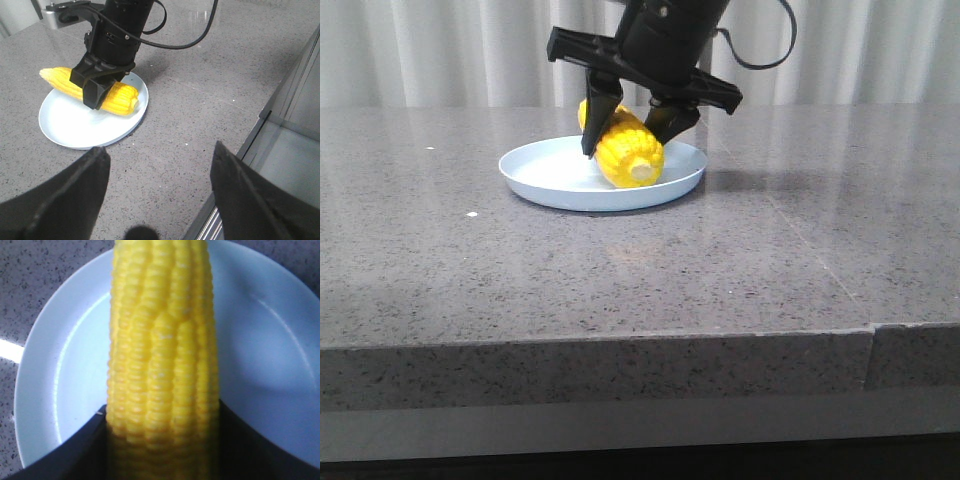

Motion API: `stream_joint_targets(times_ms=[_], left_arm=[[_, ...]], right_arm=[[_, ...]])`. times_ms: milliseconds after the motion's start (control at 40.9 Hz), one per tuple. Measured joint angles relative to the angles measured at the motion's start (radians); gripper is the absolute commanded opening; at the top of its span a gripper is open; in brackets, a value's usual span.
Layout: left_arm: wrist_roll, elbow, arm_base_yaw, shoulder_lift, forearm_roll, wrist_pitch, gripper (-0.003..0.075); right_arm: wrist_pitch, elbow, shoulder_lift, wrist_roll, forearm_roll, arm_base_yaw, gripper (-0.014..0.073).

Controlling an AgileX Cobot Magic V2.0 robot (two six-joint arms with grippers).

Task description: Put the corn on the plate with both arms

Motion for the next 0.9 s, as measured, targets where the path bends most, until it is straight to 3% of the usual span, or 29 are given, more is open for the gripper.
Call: stream_joint_targets(times_ms=[220, 416, 636, 905], left_arm=[[0.0, 0.0, 0.0, 0.0, 0.0, 0.0, 0.0428], [0.0, 0.0, 0.0, 0.0, 0.0, 0.0, 0.0428], [0.0, 0.0, 0.0, 0.0, 0.0, 0.0, 0.0428], [0.0, 0.0, 0.0, 0.0, 0.0, 0.0, 0.0428]], right_arm=[[-0.006, 0.0, 0.008, 0.006, 0.002, 0.0, 0.06], [-0.002, 0.0, -0.049, -0.003, 0.0, 0.0, 0.0594], [0.064, 0.033, -0.234, -0.103, -0.002, 0.002, 0.0593], [0.065, 0.301, -0.578, -0.255, -0.01, 0.02, 0.0593]])
